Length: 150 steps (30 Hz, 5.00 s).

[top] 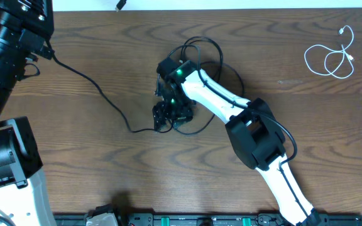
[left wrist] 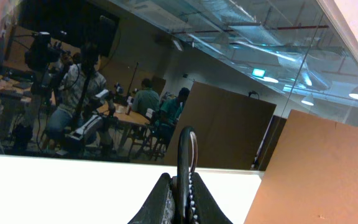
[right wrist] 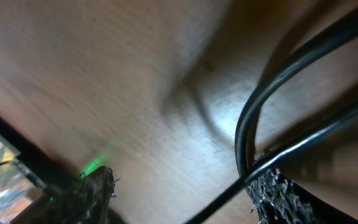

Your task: Untangle cables

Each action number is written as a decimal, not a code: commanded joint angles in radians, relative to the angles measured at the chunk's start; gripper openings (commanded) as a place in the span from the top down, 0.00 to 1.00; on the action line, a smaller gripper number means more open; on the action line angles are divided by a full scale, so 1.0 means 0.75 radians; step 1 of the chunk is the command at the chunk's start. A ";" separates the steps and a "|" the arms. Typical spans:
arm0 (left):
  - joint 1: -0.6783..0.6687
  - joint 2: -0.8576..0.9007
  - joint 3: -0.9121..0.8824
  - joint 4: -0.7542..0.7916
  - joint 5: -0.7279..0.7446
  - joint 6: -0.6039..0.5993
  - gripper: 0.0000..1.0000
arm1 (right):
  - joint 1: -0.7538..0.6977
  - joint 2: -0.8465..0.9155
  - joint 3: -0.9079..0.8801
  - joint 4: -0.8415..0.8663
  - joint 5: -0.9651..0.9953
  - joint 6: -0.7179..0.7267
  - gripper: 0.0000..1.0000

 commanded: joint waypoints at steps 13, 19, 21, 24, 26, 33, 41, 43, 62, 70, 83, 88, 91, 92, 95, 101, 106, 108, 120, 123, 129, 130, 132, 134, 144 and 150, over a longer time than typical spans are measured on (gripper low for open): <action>0.007 -0.001 0.016 -0.100 -0.011 -0.005 0.93 | 0.023 0.028 0.001 0.039 -0.037 0.023 0.97; 0.007 0.012 0.016 -0.191 -0.011 -0.001 0.93 | 0.023 0.028 0.001 0.053 -0.033 0.008 0.99; 0.007 0.019 0.016 -0.236 -0.011 0.000 0.93 | 0.023 0.028 0.001 0.053 -0.022 -0.007 0.99; 0.007 0.034 0.016 -0.322 -0.011 0.031 0.93 | 0.023 0.028 0.001 0.053 0.020 -0.006 0.99; 0.007 0.045 0.016 -0.390 -0.011 0.078 0.93 | 0.023 0.028 0.001 0.053 0.051 -0.002 0.99; 0.007 0.071 0.016 -0.638 -0.014 0.333 0.93 | 0.044 0.028 0.001 0.053 0.129 0.082 0.99; 0.007 0.075 0.016 -1.173 -0.461 0.479 0.93 | 0.074 0.028 0.001 0.048 0.233 0.125 0.94; 0.007 0.076 0.015 -1.251 -0.534 0.490 0.93 | 0.075 0.028 0.001 0.048 0.238 0.126 0.92; -0.010 0.288 -0.271 -1.633 -0.724 0.572 0.93 | 0.003 -0.033 0.002 0.041 0.263 0.103 0.78; -0.116 0.382 -0.354 -1.586 -0.689 0.609 0.93 | -0.108 -0.167 0.002 0.032 0.262 0.063 0.70; -0.313 0.500 -0.354 -1.480 -0.659 0.608 0.92 | -0.312 -0.215 0.002 -0.047 0.262 -0.012 0.60; -0.366 0.515 -0.354 -1.446 -0.659 0.607 0.93 | -0.334 -0.215 0.002 -0.045 0.269 -0.027 0.53; -0.384 0.519 -0.354 -1.429 -0.658 0.602 0.93 | -0.334 -0.215 0.002 -0.041 0.297 -0.026 0.50; -0.387 0.519 -0.354 -1.425 -0.654 0.601 0.92 | -0.332 -0.215 0.002 -0.041 0.310 -0.026 0.48; -0.389 0.522 -0.354 -1.417 -0.647 0.598 0.92 | -0.330 -0.215 0.002 -0.041 0.330 -0.026 0.46; -0.389 0.527 -0.354 -1.407 -0.634 0.598 0.93 | -0.331 -0.214 0.002 -0.030 0.333 -0.026 0.44; -0.389 0.532 -0.354 -1.405 -0.635 0.598 0.93 | -0.330 -0.214 0.002 -0.020 0.333 -0.026 0.43; -0.389 0.533 -0.354 -1.402 -0.635 0.598 0.93 | -0.330 -0.214 0.002 -0.015 0.333 -0.026 0.43; -0.391 0.539 -0.354 -1.387 -0.634 0.598 0.93 | -0.330 -0.214 0.002 -0.011 0.333 -0.026 0.41; -0.391 0.539 -0.354 -1.387 -0.634 0.597 0.92 | -0.330 -0.214 0.002 -0.010 0.333 -0.026 0.41; -0.391 0.539 -0.354 -1.387 -0.632 0.577 0.93 | -0.330 -0.214 0.002 -0.009 0.333 -0.026 0.41; -0.391 0.539 -0.354 -1.387 -0.630 0.577 0.93 | -0.330 -0.214 0.002 -0.009 0.333 -0.026 0.41; -0.391 0.539 -0.354 -1.387 -0.630 0.571 0.93 | -0.330 -0.214 0.002 -0.009 0.333 -0.026 0.42; -0.392 0.539 -0.354 -1.387 -0.628 0.562 0.93 | -0.330 -0.214 0.002 -0.009 0.333 -0.026 0.41; -0.553 0.567 -0.378 -1.325 -0.636 0.506 0.92 | -0.322 -0.214 0.002 -0.019 0.291 -0.091 0.42; -0.555 0.645 -0.382 -1.313 -0.683 0.495 0.92 | -0.288 -0.214 0.001 -0.095 0.291 -0.176 0.43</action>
